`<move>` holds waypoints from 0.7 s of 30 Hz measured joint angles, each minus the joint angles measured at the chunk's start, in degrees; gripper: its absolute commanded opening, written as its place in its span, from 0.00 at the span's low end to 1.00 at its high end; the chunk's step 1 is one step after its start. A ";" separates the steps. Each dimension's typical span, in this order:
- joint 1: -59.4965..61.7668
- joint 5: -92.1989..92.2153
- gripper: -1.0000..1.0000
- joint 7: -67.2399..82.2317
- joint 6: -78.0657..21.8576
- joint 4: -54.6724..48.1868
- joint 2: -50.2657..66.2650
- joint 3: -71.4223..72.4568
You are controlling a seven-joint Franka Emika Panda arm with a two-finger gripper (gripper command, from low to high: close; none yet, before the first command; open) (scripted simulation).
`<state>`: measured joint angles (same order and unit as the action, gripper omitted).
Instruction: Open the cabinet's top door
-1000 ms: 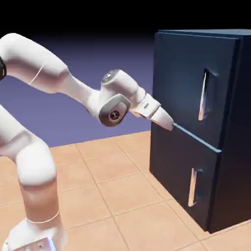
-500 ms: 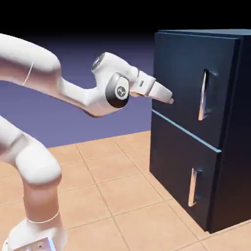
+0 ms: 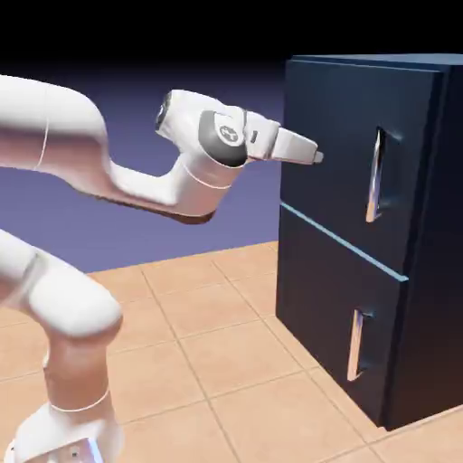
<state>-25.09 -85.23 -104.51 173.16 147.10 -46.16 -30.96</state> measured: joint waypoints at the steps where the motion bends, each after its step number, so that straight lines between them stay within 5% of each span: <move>1: -0.71 -2.49 0.50 -1.81 -0.02 -0.41 -0.39 -0.91; 21: -14.98 -52.33 0.50 -38.10 -0.52 -8.54 -8.29 -19.01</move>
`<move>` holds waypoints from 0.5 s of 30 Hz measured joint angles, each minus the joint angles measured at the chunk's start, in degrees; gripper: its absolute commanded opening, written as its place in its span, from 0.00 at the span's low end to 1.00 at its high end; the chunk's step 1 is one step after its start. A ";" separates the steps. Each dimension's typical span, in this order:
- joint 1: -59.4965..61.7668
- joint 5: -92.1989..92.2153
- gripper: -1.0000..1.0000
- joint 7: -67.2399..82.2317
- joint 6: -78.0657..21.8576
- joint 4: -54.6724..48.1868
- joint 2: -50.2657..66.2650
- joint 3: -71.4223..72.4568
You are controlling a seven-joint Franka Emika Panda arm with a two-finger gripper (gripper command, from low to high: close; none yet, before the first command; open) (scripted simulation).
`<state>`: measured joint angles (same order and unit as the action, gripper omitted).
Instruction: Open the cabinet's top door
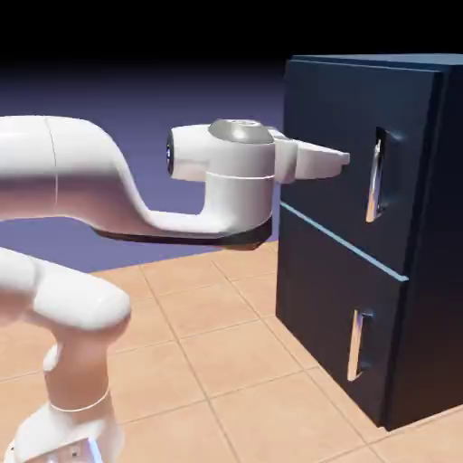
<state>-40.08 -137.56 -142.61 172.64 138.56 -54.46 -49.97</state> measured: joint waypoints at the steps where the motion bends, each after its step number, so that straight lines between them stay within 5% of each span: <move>1: -0.71 -2.49 0.50 -1.81 -0.02 -0.41 -0.39 -0.91; 15: -15.08 -24.71 0.50 -17.73 -2.23 -9.40 -0.84 -13.15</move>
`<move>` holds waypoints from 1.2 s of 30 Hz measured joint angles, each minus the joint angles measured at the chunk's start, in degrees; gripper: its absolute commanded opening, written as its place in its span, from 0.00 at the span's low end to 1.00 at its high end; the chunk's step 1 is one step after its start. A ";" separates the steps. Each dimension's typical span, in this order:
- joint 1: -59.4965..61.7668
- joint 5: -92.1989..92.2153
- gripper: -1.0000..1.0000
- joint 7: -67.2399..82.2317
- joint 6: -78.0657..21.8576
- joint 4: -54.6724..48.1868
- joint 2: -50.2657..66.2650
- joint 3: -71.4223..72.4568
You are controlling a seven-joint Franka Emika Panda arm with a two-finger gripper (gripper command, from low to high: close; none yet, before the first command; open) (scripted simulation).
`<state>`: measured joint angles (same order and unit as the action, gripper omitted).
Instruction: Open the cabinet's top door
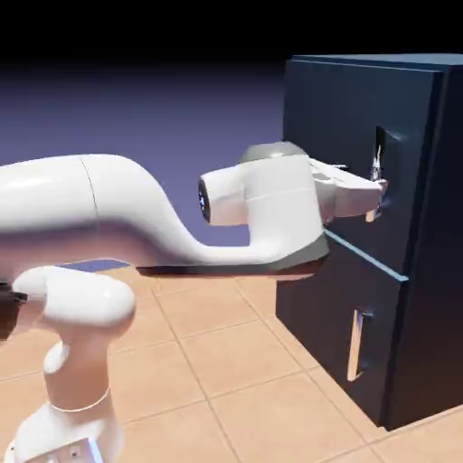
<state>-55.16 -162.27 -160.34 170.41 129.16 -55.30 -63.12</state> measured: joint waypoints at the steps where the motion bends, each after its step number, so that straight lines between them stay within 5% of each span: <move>1: -1.77 -0.22 0.00 -0.10 -0.43 -1.18 0.62 -0.97; 17: 27.29 17.07 0.00 3.35 -11.96 20.57 -2.69 21.64; 36: 50.61 62.47 0.00 21.98 -24.82 42.32 -24.35 56.07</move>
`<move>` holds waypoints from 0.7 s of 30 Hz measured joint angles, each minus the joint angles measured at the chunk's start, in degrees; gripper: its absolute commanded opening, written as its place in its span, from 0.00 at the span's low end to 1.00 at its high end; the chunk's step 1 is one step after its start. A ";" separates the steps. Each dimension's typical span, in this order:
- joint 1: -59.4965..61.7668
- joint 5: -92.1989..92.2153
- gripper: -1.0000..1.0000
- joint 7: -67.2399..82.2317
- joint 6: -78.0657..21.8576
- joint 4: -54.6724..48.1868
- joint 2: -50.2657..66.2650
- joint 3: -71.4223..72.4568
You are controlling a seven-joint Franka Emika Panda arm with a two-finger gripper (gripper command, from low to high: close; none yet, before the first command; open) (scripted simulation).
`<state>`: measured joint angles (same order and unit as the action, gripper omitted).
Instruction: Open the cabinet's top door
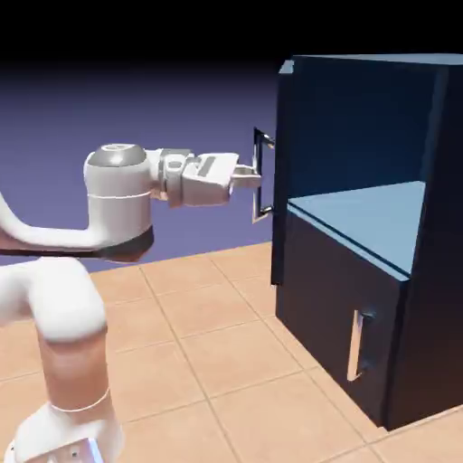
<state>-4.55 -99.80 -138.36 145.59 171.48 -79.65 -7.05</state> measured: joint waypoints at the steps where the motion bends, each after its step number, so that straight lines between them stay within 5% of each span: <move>1: -0.05 2.50 0.00 1.11 -1.10 0.63 -1.19 1.60; 21: -8.66 46.29 0.00 8.91 -34.88 -2.74 -6.26 41.51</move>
<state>-13.21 -53.51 -129.45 110.71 168.74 -85.91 34.47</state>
